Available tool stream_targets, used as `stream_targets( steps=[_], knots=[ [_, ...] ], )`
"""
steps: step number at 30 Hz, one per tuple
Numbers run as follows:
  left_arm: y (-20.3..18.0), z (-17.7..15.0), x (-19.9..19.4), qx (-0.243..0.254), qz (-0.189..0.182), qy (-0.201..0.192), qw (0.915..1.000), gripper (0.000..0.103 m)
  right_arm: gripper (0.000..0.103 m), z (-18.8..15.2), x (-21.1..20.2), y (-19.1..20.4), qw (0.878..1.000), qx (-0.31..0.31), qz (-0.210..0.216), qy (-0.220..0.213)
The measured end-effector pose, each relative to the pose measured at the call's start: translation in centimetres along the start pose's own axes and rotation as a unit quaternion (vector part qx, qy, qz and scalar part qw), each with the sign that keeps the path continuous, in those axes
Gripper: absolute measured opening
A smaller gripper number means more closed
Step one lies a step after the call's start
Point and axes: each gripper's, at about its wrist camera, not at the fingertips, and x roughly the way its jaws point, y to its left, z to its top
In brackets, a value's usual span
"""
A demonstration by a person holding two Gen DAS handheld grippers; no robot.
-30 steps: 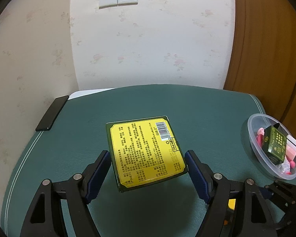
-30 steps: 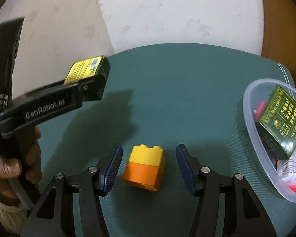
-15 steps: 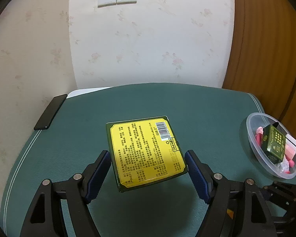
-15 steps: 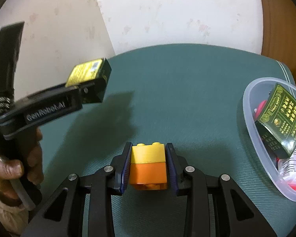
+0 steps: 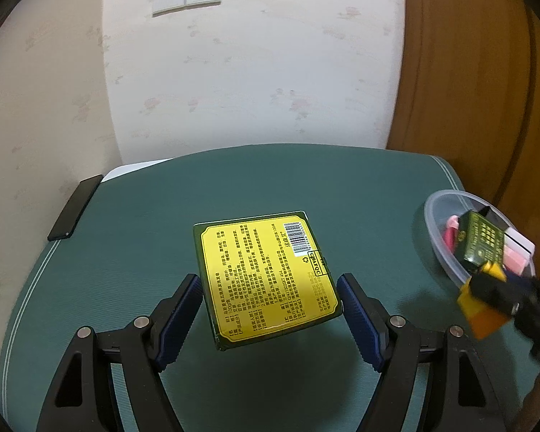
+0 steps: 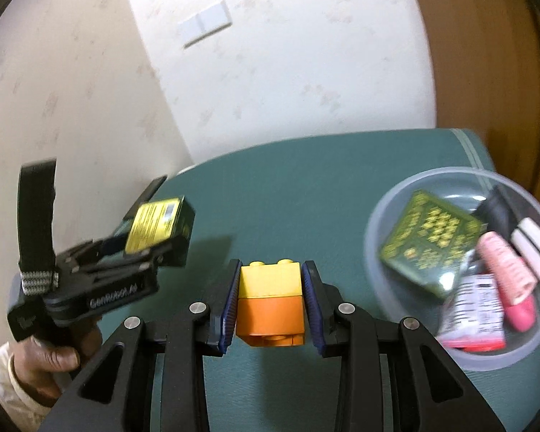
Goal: Organize objects
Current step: 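Carry the brick to the bowl with the right tool while the left tool carries the yellow box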
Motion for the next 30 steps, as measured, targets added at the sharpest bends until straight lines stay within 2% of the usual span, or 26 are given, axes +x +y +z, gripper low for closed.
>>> stream_targets(
  steps=[8,15,24,30],
  knots=[
    [-2.7,0.0,-0.4,0.024,-0.02,0.001,0.9995,0.08,0.034,0.9,-3.9,-4.1,0.998,0.034,-0.041,-0.037],
    [-5.4,0.1,-0.5,0.042,-0.042,0.004,0.9982,0.08,0.034,0.1,-5.3,-7.4,0.996,0.059,-0.066,-0.027],
    [-7.7,0.2,-1.0,0.06,-0.06,0.001,0.9964,0.08,0.034,-0.3,-2.7,-8.2,0.997,0.034,-0.069,0.016],
    [-7.4,0.2,-0.9,0.055,-0.062,0.003,0.9965,0.08,0.032,0.3,-1.0,-8.6,0.996,0.017,-0.084,0.034]
  ],
)
